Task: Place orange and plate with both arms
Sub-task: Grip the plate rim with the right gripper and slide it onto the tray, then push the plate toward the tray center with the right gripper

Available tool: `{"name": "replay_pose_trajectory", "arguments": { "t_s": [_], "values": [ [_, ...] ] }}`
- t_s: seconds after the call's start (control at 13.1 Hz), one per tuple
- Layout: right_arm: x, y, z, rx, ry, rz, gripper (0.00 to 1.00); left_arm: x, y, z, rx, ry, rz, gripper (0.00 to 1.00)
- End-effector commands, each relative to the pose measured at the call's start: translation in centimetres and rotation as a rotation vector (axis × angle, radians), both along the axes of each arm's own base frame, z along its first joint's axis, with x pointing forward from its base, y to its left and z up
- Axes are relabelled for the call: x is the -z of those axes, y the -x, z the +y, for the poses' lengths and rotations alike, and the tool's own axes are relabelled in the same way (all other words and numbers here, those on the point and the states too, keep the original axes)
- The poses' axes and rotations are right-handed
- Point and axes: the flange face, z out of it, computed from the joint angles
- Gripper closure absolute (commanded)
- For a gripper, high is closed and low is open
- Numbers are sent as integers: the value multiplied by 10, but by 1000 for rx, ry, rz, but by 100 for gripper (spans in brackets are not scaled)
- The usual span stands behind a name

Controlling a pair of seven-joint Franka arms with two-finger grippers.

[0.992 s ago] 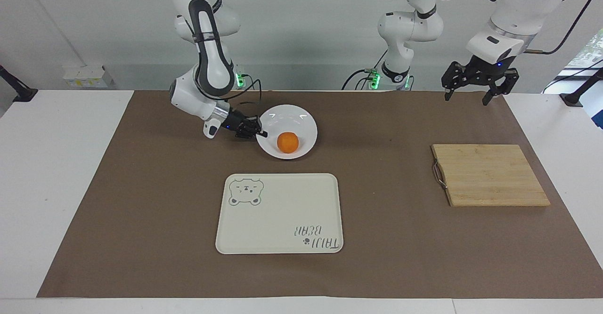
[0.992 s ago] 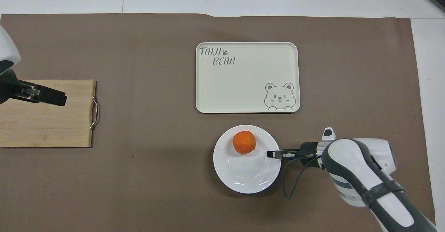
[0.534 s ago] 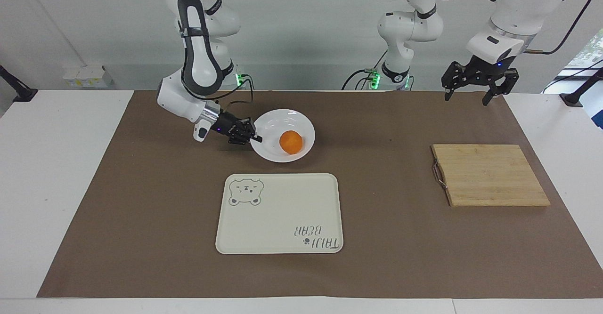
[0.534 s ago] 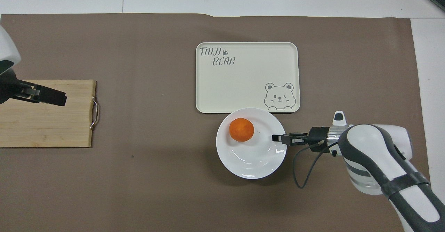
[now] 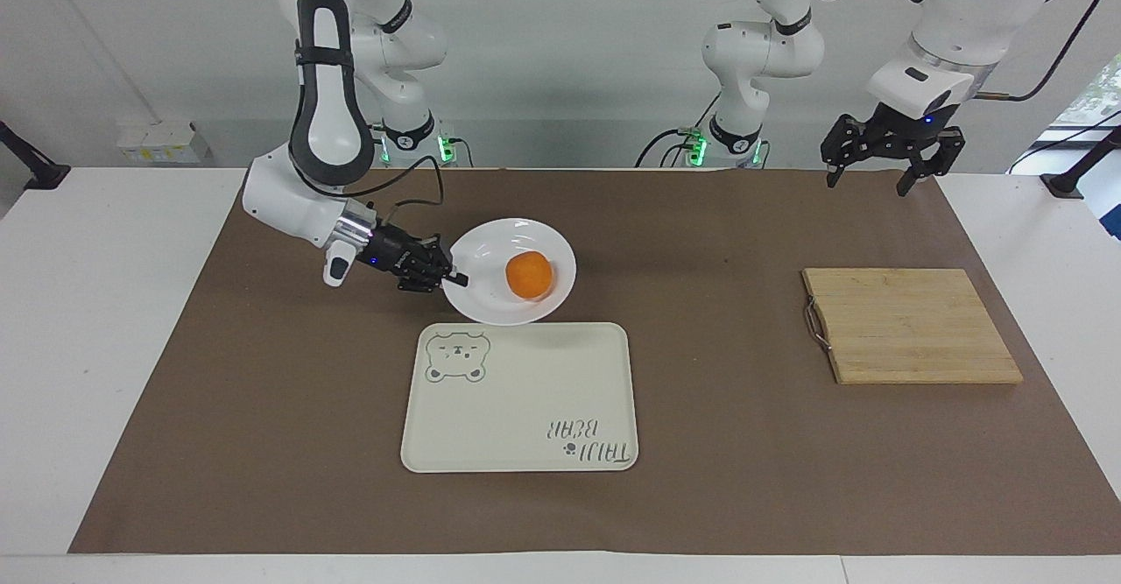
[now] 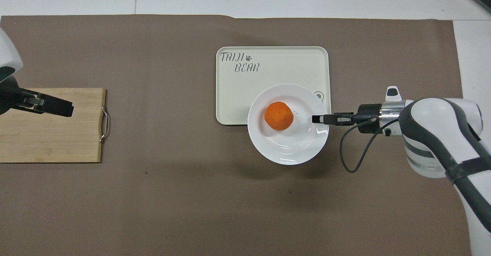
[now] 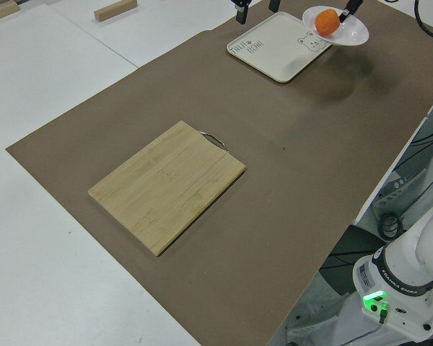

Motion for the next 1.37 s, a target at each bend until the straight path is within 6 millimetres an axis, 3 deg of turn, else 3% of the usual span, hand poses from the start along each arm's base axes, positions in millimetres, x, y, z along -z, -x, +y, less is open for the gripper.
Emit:
{"name": "replay_pose_trajectory", "arguments": {
  "t_s": [0.0,0.08,0.31,0.46,0.61,0.84,1.07,1.3],
  "values": [
    [-21,-63,11,1,45,22,100,-2,2,3,-5,-15,-7,0],
    [-22,-84,11,12,53,13,100,-2,2,4,-8,-15,-7,0],
    [-1,-127,28,72,56,42,100,-2,2,4,-8,-15,-7,0],
    [8,-145,44,113,56,59,100,-3,3,4,-7,-15,-9,0],
    [19,-151,50,129,67,53,100,-2,2,4,-7,-15,-7,0],
    [38,-142,70,55,110,28,100,-2,2,4,-7,-15,-7,0],
    [69,-127,54,-4,141,17,100,-2,2,4,-7,-15,-7,0],
    [79,-125,32,-11,151,6,100,-3,3,4,-7,-15,-9,0]
  ]
}}
